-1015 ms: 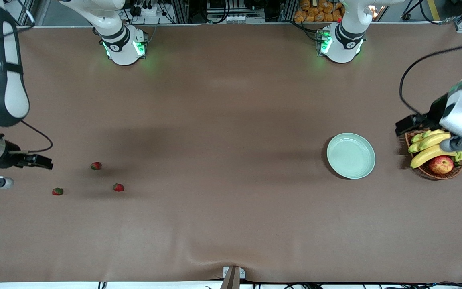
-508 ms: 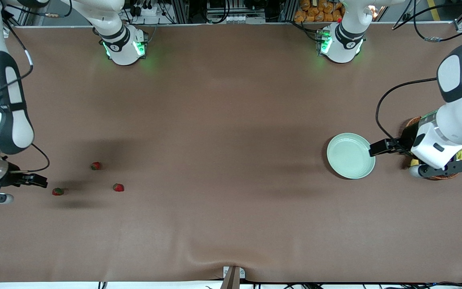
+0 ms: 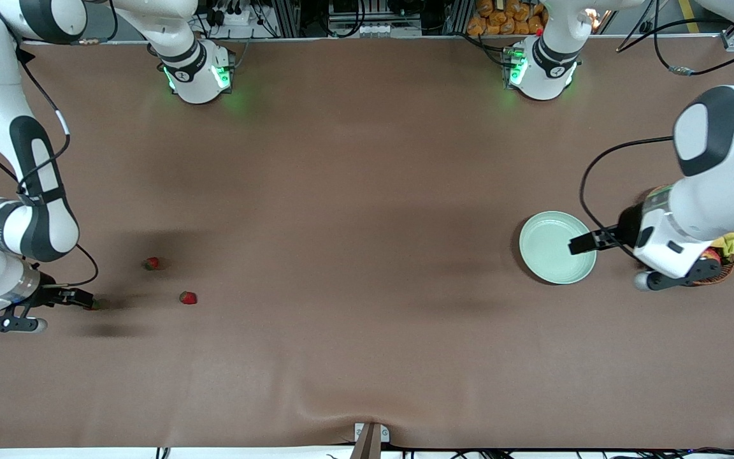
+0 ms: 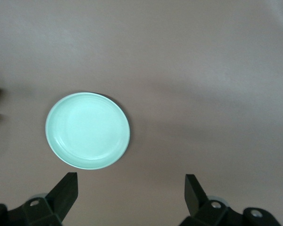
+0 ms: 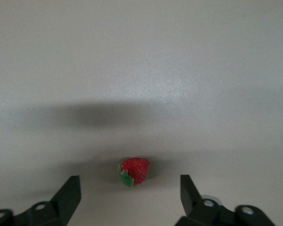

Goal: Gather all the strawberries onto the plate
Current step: 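Lower the right gripper and grasp a strawberry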

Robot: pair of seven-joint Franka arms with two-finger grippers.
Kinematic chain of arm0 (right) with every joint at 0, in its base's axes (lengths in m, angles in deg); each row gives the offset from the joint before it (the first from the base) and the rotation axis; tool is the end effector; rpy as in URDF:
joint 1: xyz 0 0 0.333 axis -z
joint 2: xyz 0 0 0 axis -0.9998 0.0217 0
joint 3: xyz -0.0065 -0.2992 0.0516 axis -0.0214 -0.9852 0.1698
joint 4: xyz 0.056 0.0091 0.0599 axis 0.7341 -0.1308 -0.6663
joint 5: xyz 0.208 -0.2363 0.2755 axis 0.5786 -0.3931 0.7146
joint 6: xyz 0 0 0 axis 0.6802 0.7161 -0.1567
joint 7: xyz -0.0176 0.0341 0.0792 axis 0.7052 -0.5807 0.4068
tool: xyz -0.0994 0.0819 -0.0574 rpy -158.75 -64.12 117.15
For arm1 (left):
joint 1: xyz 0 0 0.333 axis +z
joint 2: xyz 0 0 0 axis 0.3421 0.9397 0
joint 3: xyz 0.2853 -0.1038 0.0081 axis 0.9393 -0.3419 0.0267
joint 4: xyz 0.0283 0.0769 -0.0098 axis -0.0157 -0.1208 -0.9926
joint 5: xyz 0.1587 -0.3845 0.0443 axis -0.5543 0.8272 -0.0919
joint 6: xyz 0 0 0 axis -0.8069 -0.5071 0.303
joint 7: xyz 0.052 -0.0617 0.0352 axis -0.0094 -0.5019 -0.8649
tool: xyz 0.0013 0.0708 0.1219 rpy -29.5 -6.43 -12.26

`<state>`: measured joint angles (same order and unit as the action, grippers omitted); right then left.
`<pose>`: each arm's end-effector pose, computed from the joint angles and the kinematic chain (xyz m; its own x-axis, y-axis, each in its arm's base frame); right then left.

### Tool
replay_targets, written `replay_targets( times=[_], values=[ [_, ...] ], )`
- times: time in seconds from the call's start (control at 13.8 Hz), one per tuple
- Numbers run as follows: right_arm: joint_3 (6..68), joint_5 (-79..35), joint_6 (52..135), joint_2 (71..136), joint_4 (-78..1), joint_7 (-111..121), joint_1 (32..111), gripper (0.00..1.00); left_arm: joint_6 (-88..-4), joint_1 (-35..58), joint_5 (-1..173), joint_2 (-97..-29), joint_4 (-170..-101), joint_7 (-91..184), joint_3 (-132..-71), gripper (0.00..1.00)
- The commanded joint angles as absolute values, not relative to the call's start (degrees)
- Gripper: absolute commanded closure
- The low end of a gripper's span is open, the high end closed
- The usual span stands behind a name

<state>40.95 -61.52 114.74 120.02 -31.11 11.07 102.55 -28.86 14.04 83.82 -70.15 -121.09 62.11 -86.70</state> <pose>0.6965 -0.1912 0.1742 0.9954 -0.0401 0.0865 -0.0457 -0.9969 0.0641 0.6603 -0.1214 0.4381 0.9652 0.2373 -0.1099 0.2485 -0.9631 0.1030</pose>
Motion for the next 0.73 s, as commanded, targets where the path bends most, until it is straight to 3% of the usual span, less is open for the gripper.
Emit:
replay_targets(
  times=[0.0, 0.36, 0.65],
  values=[
    [41.84, -61.00, 114.91, 121.70, -29.40, 12.31, 103.52, 0.16, -29.32, 12.18, 84.71, -69.57, -120.14, 66.08, -86.51, 0.00],
    [41.84, -61.00, 116.58, 122.85, -29.84, 12.49, 103.52, 0.17, -29.49, 11.48, 84.09, -68.78, -120.58, 66.26, -86.43, 0.00],
    [41.75, -61.00, 116.75, 124.08, -30.02, 14.60, 103.79, 0.31, -29.84, 10.07, 83.83, -68.78, -121.02, 70.55, -86.34, 0.00]
  ],
)
